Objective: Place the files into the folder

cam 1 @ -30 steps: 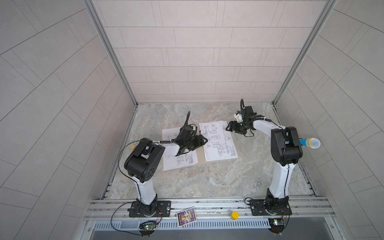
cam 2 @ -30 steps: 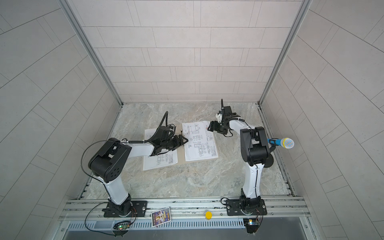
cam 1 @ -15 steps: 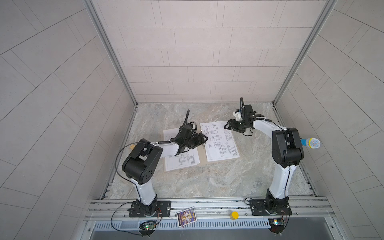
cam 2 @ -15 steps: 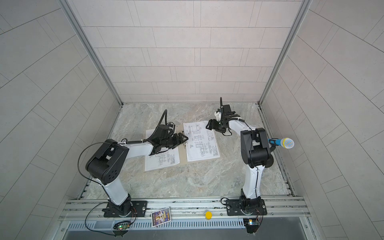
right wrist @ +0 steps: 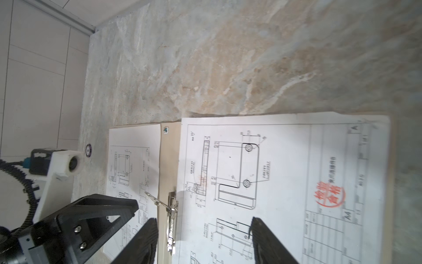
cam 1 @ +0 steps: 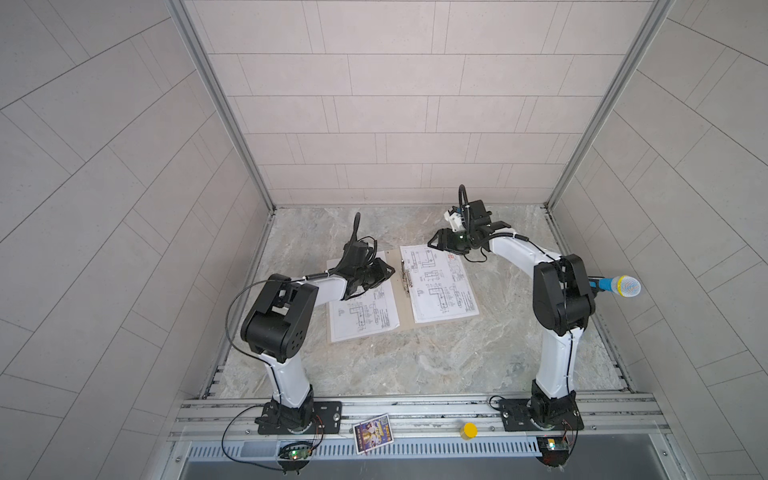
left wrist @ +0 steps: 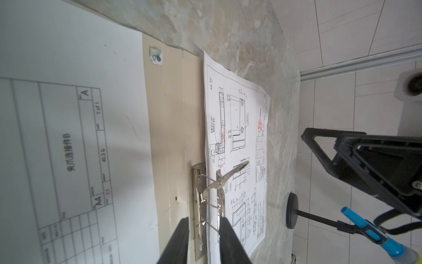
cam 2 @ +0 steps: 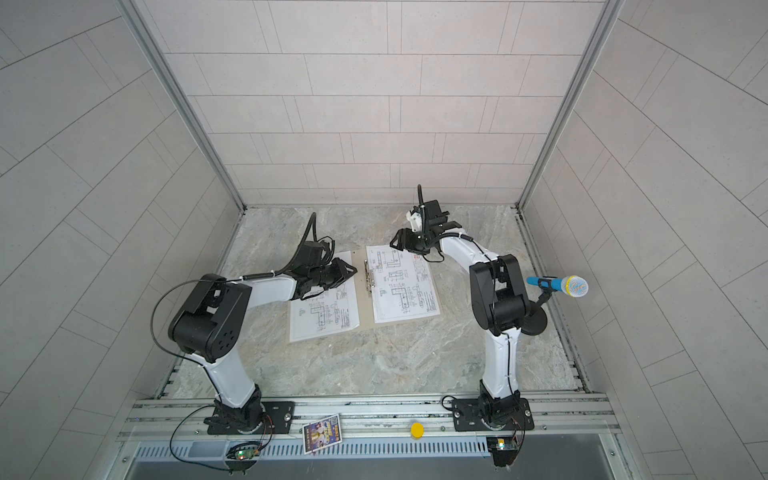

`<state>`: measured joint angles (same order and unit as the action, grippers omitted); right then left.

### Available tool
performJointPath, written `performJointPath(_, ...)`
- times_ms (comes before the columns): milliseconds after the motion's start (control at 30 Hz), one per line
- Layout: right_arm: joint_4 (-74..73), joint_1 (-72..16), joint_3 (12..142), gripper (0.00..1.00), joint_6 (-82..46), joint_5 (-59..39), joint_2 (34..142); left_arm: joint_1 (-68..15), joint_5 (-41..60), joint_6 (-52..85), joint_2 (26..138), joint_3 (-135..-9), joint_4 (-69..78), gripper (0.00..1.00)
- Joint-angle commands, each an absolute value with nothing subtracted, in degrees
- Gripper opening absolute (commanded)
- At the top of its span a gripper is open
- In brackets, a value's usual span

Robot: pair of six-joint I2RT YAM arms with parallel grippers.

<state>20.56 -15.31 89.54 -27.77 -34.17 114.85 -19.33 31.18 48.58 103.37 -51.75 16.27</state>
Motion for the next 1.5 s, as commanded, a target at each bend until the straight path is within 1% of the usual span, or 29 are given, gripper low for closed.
performJointPath(0,19.08,-17.5,91.5,0.63,-31.38,-35.87,118.0,-18.65,32.32,48.93,104.68,-53.0,16.74,0.21)
performJointPath(67,16.71,-18.38,92.08,0.62,-33.78,-37.26,119.61,-18.38,32.33,48.87,104.68,-52.84,16.44,0.19)
performJointPath(267,8.75,-20.68,92.7,0.6,-39.75,-40.83,123.12,-18.12,32.24,49.71,104.56,-51.71,16.98,0.19)
performJointPath(800,-4.48,-22.83,93.47,0.6,-49.78,-47.35,129.46,-18.02,33.17,51.86,104.41,-49.26,20.39,0.19)
performJointPath(1467,-8.18,-23.64,90.36,0.58,-51.81,-51.5,128.24,-17.14,32.97,52.29,102.45,-47.02,21.49,0.2)
